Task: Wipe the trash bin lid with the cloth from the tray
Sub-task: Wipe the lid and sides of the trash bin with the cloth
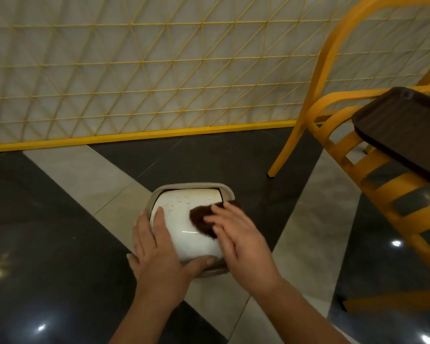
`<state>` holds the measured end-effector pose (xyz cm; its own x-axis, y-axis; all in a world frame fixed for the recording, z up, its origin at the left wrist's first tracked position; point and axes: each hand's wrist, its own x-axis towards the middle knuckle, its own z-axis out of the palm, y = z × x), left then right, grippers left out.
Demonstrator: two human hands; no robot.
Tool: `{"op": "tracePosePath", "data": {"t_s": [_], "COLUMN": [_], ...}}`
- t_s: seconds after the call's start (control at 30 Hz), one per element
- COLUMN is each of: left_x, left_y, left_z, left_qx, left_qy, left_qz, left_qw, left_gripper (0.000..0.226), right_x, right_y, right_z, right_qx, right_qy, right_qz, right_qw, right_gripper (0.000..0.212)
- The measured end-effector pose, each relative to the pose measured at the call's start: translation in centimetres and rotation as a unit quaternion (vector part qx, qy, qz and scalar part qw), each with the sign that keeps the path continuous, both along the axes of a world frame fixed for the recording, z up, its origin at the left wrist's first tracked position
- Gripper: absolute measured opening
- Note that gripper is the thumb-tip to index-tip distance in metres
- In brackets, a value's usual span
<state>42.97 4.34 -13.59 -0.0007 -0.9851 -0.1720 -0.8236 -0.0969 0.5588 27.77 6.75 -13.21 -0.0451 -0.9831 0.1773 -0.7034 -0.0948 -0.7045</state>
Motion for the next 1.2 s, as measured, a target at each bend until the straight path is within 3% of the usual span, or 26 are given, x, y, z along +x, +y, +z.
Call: {"op": "tracePosePath", "data": {"t_s": [0.1,0.17,0.23,0.33,0.47,0.57,0.7,0.77,0.87,0.97,1.1,1.13,1.2], "left_x": [0.0,-0.1,0.4,1.7,1.7,0.4,0.0,0.3,0.3,-0.7,-0.7,-0.5,-0.4], "left_y": [0.1,0.1,-0.2,-1.2,-2.3,-2.7,-2.7,-2.8,-3.1,-3.4,-3.4,-3.4,-3.6], "left_z": [-0.5,-0.4,-0.4,-0.2,0.4,0.4,-0.2,-0.4,-0.8,-0.8,-0.9,-1.0,-1.1], "left_qx": [-0.011,-0.01,-0.011,-0.01,-0.038,-0.039,-0.072,-0.076,-0.09,-0.101,-0.115,-0.116,-0.116], "left_qy": [0.013,0.027,0.055,0.106,0.114,0.109,0.058,0.059,0.057,0.065,0.077,0.08,0.081], "left_qz": [-0.011,-0.021,-0.03,0.006,0.111,0.163,0.134,0.124,0.096,0.062,0.039,0.038,0.036], "left_qw": [1.0,0.999,0.998,0.994,0.987,0.98,0.987,0.988,0.99,0.991,0.99,0.989,0.989], "left_gripper": [0.13,0.13,0.121,0.077,0.038,0.043,0.05,0.05,0.048,0.044,0.057,0.058,0.06], "right_x": [-1.3,-1.8,-1.6,-0.2,1.5,1.5,1.0,0.1,-0.8,0.5,0.5,-0.1,-1.4], "right_y": [-2.5,-2.6,-1.2,2.6,5.7,5.3,1.8,-0.1,-0.6,2.8,4.6,4.0,2.4], "right_z": [0.5,0.0,-0.5,-1.3,-2.5,-2.6,-1.3,-1.2,-1.8,-2.3,-2.6,-2.9,-3.3], "right_qx": [0.087,0.122,0.127,0.091,0.015,-0.04,-0.051,-0.005,0.065,-0.006,-0.085,-0.086,-0.038], "right_qy": [-0.195,-0.27,-0.28,-0.262,-0.114,-0.003,0.028,-0.041,-0.185,-0.095,0.035,0.007,-0.121], "right_qz": [-0.103,-0.168,-0.185,-0.151,-0.078,-0.018,0.05,-0.007,-0.135,-0.119,0.043,0.035,-0.073], "right_qw": [0.972,0.94,0.934,0.949,0.99,0.999,0.997,0.999,0.971,0.988,0.995,0.996,0.989], "right_gripper": [0.026,0.025,0.025,0.033,0.032,0.035,0.032,0.029,0.028,0.03,0.031,0.031,0.031]}}
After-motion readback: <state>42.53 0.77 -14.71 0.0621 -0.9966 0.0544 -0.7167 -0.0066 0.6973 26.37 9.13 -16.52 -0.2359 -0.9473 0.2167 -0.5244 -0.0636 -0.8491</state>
